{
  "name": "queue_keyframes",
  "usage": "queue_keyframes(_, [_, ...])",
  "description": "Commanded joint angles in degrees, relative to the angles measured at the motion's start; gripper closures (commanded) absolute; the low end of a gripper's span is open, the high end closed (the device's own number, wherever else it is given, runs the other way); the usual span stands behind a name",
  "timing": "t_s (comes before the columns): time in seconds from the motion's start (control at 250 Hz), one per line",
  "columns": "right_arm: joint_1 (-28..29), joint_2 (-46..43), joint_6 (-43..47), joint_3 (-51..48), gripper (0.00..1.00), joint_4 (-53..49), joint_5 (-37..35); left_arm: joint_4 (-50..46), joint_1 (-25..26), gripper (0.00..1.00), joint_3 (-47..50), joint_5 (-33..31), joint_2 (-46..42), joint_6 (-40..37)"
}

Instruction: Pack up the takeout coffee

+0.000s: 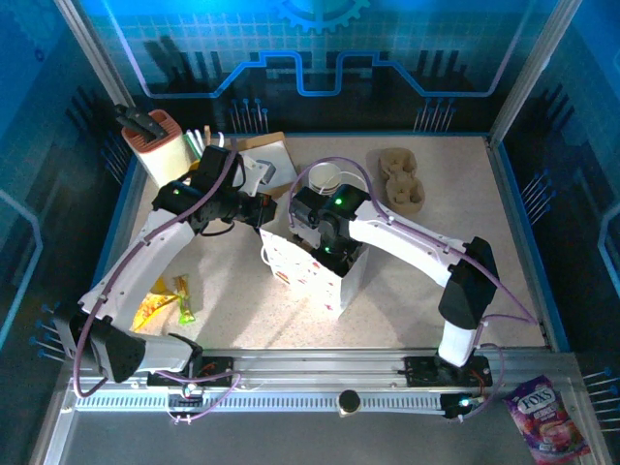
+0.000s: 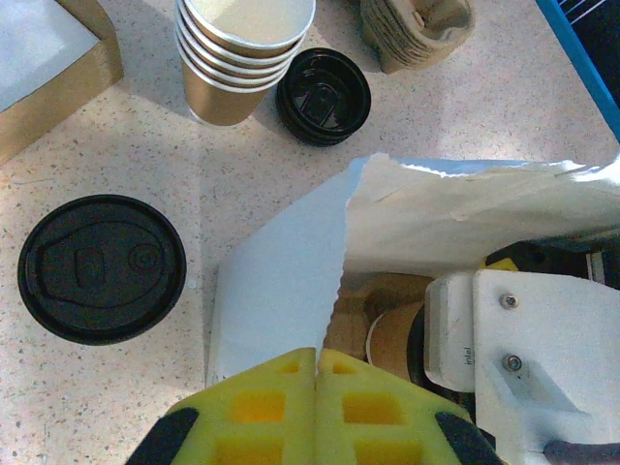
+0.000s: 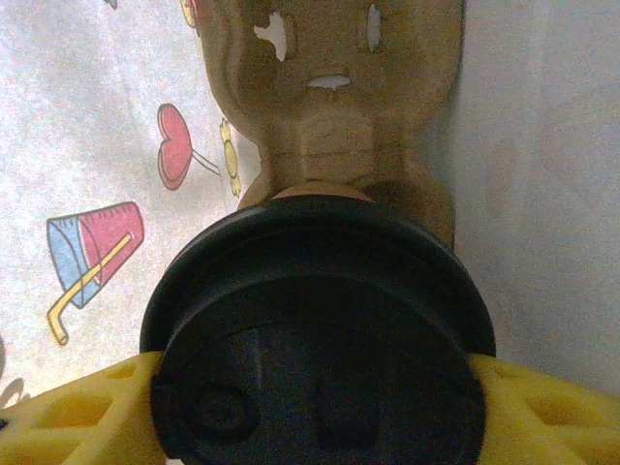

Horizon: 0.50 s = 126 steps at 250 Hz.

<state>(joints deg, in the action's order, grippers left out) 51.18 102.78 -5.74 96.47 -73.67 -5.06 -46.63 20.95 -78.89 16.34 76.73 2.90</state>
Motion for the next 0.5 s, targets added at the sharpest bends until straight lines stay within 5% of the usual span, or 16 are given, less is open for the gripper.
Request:
queue_keyframes(0.0, [-0.6,0.3,0.8,1.4,0.58,-1.7,1.2,0.8,0.2,1.00,0.9,1.1,-0.4,-0.6])
queue_keyframes(0.499, [-0.7,0.7,0.9,1.2,0.58,-1.5,1.1,0.9,0.3,1.00,1.1,1.1,-0.6,-0.6])
